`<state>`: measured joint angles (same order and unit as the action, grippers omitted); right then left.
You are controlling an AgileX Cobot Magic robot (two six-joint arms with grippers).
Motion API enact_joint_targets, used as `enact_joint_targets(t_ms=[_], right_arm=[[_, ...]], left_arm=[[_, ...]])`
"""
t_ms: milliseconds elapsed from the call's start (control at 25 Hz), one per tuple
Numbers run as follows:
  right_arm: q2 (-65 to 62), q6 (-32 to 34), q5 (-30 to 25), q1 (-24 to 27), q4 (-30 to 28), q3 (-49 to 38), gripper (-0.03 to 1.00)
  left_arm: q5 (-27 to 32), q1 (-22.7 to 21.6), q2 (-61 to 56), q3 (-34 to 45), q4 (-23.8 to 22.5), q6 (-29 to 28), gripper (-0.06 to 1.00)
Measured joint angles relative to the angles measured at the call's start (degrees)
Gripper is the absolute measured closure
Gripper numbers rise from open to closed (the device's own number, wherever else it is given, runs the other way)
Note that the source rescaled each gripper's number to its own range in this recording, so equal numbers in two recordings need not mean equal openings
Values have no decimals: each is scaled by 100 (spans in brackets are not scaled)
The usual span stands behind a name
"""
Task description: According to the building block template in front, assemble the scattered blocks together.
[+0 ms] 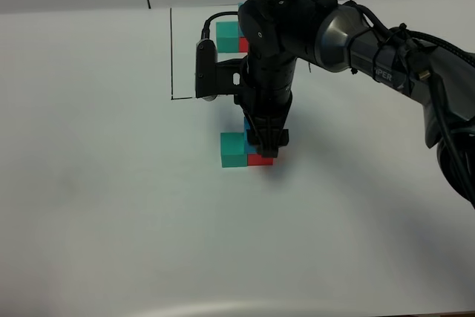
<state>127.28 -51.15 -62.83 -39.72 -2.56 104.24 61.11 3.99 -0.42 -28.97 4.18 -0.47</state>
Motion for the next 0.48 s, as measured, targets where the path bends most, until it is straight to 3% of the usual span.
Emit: enact_joint_targets(t_ms=[160,480], right_arm=[[-218,-4,-7,0,0,0,35],[-667,664,-336,482,36,-108,33]], left_arm=[[0,0,0,0,0,0,20],[0,0,0,0,0,0,20]])
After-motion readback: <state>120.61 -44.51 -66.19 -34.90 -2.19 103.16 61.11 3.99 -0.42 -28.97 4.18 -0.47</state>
